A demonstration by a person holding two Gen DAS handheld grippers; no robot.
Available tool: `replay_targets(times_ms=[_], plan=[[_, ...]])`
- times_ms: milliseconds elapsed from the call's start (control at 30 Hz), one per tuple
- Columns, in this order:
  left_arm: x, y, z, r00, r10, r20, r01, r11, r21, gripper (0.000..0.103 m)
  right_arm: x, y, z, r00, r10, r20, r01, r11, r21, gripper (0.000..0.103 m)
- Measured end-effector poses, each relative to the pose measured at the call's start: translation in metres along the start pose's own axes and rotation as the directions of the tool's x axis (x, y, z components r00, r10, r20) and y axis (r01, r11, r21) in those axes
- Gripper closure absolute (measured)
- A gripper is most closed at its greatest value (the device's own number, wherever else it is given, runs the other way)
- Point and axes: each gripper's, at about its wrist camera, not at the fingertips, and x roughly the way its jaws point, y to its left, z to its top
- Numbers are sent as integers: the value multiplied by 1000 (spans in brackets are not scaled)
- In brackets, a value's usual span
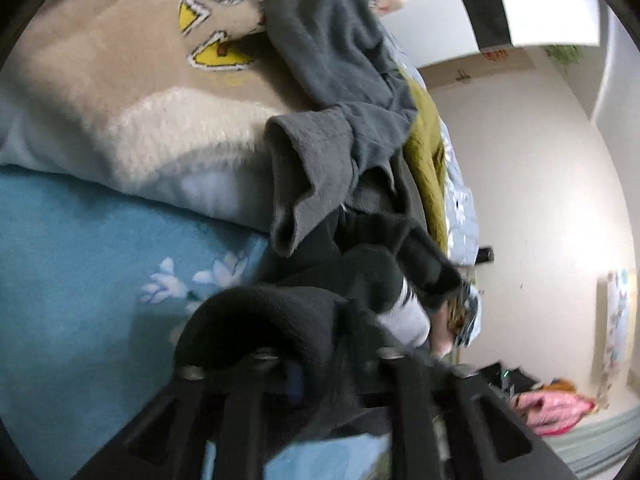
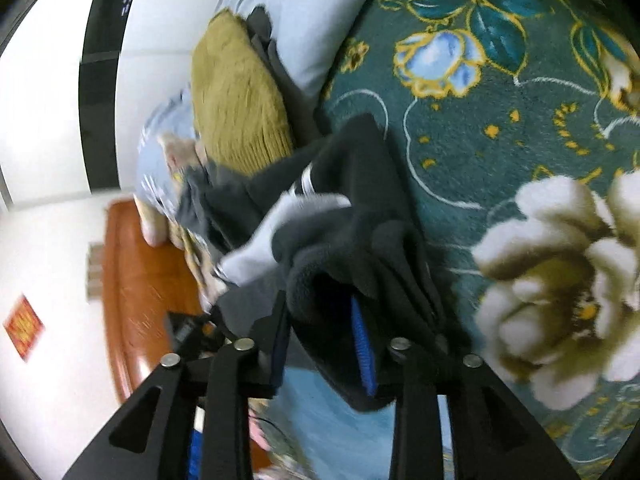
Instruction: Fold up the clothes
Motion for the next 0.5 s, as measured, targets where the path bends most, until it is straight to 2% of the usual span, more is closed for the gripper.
replay_targets(times_ms=[33, 100, 300, 367, 433, 467, 500], plan=[[-5, 1, -6, 1000, -1, -4, 1, 1000, 19, 45, 0, 1, -6, 999, -27, -20, 26, 999, -25, 60], [-11, 3, -19, 1000, -2, -17, 3, 999, 49, 42, -1, 2, -17, 995, -78, -55, 74, 995, -71, 54], [-9, 0, -49, 994, 96, -51, -88, 985, 148, 42, 10, 7, -37, 979, -171, -110, 154, 977, -148, 54], [-7, 0, -52, 992, 114, -48, -104, 980, 168, 43, 10, 10, -40, 976, -194, -99, 177, 971, -163, 61], [-7, -1, -52, 993, 109, -44, -100, 981, 168, 52, 9, 10, -40, 976, -197, -94, 181, 972, -152, 76], [-7, -3, -52, 992, 119, -45, -109, 977, 181, 72, 8, 10, -40, 976, -196, -92, 182, 973, -143, 79], [-9, -5, -53, 990, 135, -46, -123, 972, 200, 81, 5, 9, -42, 978, -190, -90, 178, 976, -125, 80]])
